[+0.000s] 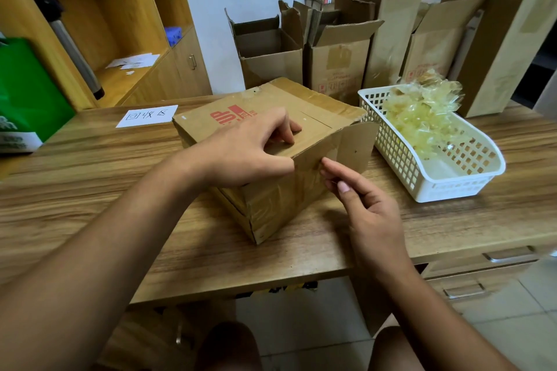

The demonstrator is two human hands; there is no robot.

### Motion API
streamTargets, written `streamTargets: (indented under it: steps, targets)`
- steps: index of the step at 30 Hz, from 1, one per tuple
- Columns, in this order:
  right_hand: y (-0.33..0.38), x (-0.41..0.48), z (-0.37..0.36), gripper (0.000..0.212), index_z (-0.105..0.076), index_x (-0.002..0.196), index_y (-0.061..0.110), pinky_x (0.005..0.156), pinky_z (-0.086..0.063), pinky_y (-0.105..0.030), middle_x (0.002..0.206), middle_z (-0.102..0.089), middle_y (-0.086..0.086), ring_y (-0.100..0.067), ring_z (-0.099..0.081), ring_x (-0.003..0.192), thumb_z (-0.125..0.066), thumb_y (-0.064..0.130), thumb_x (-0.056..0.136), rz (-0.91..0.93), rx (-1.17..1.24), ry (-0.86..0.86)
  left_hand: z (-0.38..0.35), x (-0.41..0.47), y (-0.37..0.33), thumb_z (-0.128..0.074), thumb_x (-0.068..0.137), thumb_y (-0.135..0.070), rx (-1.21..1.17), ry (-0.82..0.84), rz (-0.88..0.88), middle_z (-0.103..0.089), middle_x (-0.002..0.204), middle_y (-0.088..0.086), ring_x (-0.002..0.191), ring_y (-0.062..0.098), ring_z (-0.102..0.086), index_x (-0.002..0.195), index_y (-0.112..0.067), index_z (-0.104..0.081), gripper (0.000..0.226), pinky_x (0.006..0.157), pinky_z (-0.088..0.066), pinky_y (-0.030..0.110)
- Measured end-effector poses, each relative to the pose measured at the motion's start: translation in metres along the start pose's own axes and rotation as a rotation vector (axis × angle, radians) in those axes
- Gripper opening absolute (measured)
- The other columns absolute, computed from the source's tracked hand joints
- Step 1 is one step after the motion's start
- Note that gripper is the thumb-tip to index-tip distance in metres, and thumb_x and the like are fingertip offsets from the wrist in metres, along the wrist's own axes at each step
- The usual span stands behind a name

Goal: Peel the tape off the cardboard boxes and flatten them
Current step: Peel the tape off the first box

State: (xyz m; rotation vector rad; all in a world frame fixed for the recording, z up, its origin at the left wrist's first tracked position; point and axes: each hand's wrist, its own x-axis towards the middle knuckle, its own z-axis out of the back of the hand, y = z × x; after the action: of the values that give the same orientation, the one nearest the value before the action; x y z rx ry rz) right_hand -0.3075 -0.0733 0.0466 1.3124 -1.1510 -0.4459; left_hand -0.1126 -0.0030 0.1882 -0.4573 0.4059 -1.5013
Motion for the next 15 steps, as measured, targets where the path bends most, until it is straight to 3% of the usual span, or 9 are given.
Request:
streamTargets:
  steps: [7,11,15]
  targets:
    - [0.0004,0.0036,0.0037,0.038,-0.072,0.125,0.022,0.108,-0.047,-0.035,0.126,-0.072,0.004,-0.017,-0.064,0.124,-0.048,0.0,0.104,-0.031,-0.007,0.009,0.0006,0.0002,-0.0006,-0.059,0.065,-0.057,0.006,0.003,0.007,-0.051,0.135,-0.027,0.125,-0.001,-0.047,0.103,-0.04,-0.05,0.042,0.105,-0.045,0.041]
    - [0.0021,0.0011,-0.0016,0.037,-0.075,0.116,0.023,0.105,-0.051,-0.032,0.118,-0.074,0.006,-0.014,-0.065,0.119,-0.048,0.0,0.104,0.029,-0.129,0.089,0.0008,-0.0001,-0.0013,-0.058,0.064,-0.058,0.002,0.003,0.003,-0.051,0.136,-0.025,0.126,0.001,-0.047,0.103,-0.04,-0.05,0.044,0.105,-0.045,0.041]
    - [0.0035,0.0005,0.0024,0.036,-0.072,0.124,0.023,0.106,-0.049,-0.032,0.124,-0.072,0.005,-0.014,-0.064,0.123,-0.049,0.002,0.104,0.004,-0.042,-0.04,0.001,-0.0002,-0.001,-0.061,0.068,-0.055,0.012,0.012,0.005,-0.051,0.136,-0.024,0.125,0.0,-0.047,0.105,-0.038,-0.05,0.042,0.104,-0.046,0.04]
